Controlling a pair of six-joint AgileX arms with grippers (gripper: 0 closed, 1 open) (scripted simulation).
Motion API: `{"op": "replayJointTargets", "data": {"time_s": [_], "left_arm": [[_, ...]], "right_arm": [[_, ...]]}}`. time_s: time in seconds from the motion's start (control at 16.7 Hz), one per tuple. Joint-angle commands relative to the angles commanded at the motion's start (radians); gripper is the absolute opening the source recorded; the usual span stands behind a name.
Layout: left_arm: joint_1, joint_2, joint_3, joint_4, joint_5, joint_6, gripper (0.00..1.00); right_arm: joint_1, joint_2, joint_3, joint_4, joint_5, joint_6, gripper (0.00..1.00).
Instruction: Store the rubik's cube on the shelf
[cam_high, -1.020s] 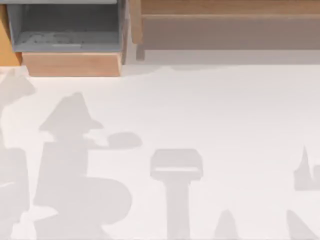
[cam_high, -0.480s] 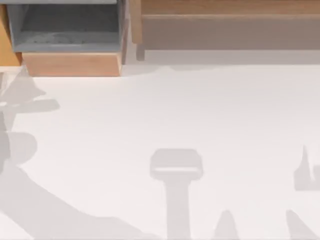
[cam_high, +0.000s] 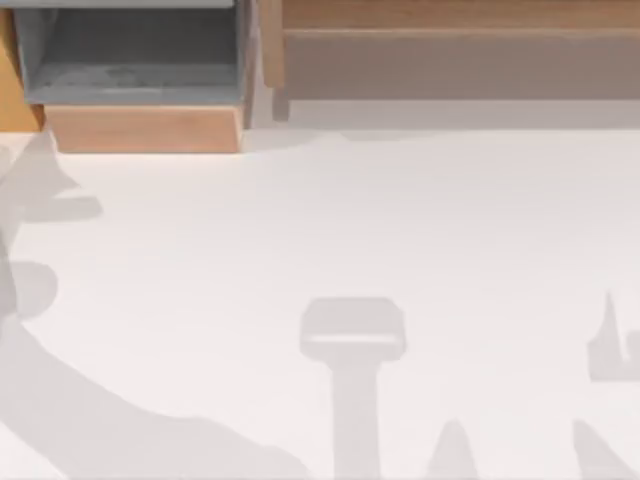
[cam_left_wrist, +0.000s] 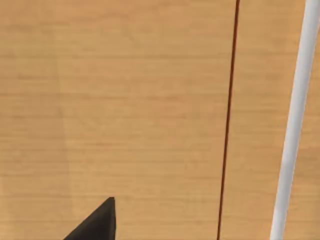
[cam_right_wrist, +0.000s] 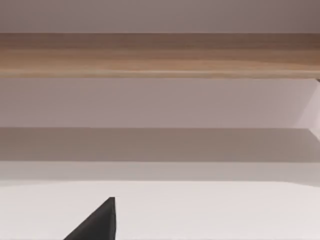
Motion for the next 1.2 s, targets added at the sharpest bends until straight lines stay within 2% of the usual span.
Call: {"op": "replayJointTargets", "data": {"time_s": [0.42,0.66,1.2], "left_arm": [[-0.019,0.052,0.111,-0.054,-0.022,0.001,1.00],[-0.020,0.056,0.119,-0.058,-0.023,0.001,1.00],[-0.020,0.056,0.119,-0.058,-0.023,0.001,0.32]], "right_arm": [[0.000,0.000,0.000,0.000,0.000,0.000,1.00],[0.000,0.000,0.000,0.000,0.000,0.000,1.00],[0.000,0.000,0.000,0.000,0.000,0.000,1.00]]}}
